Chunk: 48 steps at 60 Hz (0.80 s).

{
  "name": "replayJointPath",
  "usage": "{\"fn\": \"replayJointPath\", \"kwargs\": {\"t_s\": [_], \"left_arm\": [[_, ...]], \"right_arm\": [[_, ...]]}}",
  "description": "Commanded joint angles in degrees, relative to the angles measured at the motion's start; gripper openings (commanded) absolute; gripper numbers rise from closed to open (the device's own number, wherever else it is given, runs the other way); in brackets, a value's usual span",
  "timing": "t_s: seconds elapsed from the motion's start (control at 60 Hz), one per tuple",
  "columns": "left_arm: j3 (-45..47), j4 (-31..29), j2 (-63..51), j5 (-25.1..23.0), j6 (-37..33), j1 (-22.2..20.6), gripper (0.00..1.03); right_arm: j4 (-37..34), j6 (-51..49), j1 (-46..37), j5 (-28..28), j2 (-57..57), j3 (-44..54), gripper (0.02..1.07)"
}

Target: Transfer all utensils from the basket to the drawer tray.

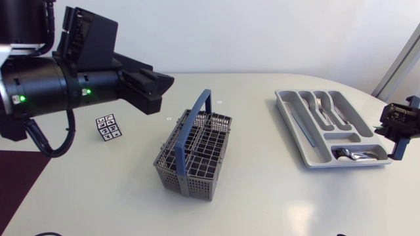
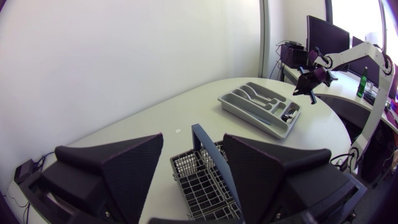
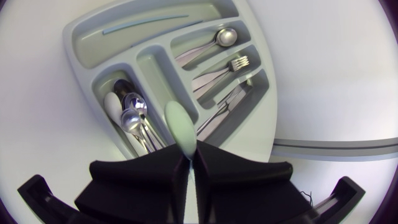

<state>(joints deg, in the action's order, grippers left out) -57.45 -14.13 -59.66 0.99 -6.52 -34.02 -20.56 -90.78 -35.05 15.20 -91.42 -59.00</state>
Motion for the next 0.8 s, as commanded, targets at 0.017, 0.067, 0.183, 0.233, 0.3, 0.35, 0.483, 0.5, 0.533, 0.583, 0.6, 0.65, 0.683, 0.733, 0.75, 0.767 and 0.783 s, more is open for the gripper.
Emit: {"fn": "replayJointPath", "kwargs": {"t_s": [0.017,0.067,0.183,0.233,0.3,0.35,0.483,0.5,0.533,0.583,0.6,0.65,0.683,0.733,0.75,0.767,0.783], "left_arm": [[2.61,-0.90,1.91,0.41,-1.30,0.53,0.69],[3.13,-0.90,2.35,0.41,-1.30,0.53,0.69],[3.84,-1.07,2.88,0.41,-1.30,0.53,0.69],[3.93,-1.07,2.97,0.41,-1.30,0.53,0.69],[3.93,-1.16,3.06,0.41,-1.30,0.53,0.69],[3.93,-1.25,3.06,0.41,-1.30,0.45,0.69],[4.10,-1.51,3.41,0.41,-1.56,0.53,0.69],[4.19,-1.51,3.50,0.41,-1.65,0.53,0.69],[4.28,-1.69,3.58,0.41,-1.91,0.62,0.69],[4.37,-2.13,3.85,0.41,-2.09,0.71,0.69],[4.37,-2.31,4.02,0.41,-2.09,0.89,0.69],[4.37,-3.18,4.46,0.32,-2.18,1.24,0.70],[4.37,-3.80,4.73,0.41,-2.26,1.33,0.70],[4.72,-4.68,5.34,0.41,-2.53,1.50,0.70],[4.89,-4.94,5.61,0.41,-2.62,1.50,0.70],[5.07,-5.29,5.96,0.41,-2.79,1.50,0.71],[5.24,-5.56,6.22,0.41,-2.88,1.50,0.72]], "right_arm": [[0.61,-3.08,0.16,-1.40,-2.80,2.40,0.12],[0.61,-3.61,0.24,-1.40,-2.80,2.93,0.12],[0.87,-5.28,0.95,-2.55,-2.45,5.39,0.14],[1.22,-5.37,1.47,-3.16,-2.45,6.18,0.18],[1.66,-5.63,1.82,-4.04,-2.19,7.32,0.23],[2.19,-5.90,2.00,-4.13,-1.48,8.11,0.35],[3.15,-5.81,2.00,-3.60,1.77,9.17,0.59],[3.51,-5.63,2.00,-3.51,2.38,9.17,0.61],[3.59,-4.84,2.00,-3.16,3.70,8.91,0.66],[3.59,-3.35,2.00,-2.11,5.72,8.55,0.71],[3.59,-3.00,2.00,-1.67,6.60,8.47,0.73],[3.42,-1.33,2.18,-0.70,9.15,8.29,0.78],[2.98,-0.45,2.35,-0.17,10.73,8.29,0.80],[2.36,1.22,3.06,0.44,12.93,8.29,0.82],[2.01,1.66,3.41,0.62,13.72,8.29,0.83],[1.48,2.28,3.76,0.97,14.60,8.29,0.84],[1.13,3.07,4.11,1.32,15.30,8.38,0.84]]}}
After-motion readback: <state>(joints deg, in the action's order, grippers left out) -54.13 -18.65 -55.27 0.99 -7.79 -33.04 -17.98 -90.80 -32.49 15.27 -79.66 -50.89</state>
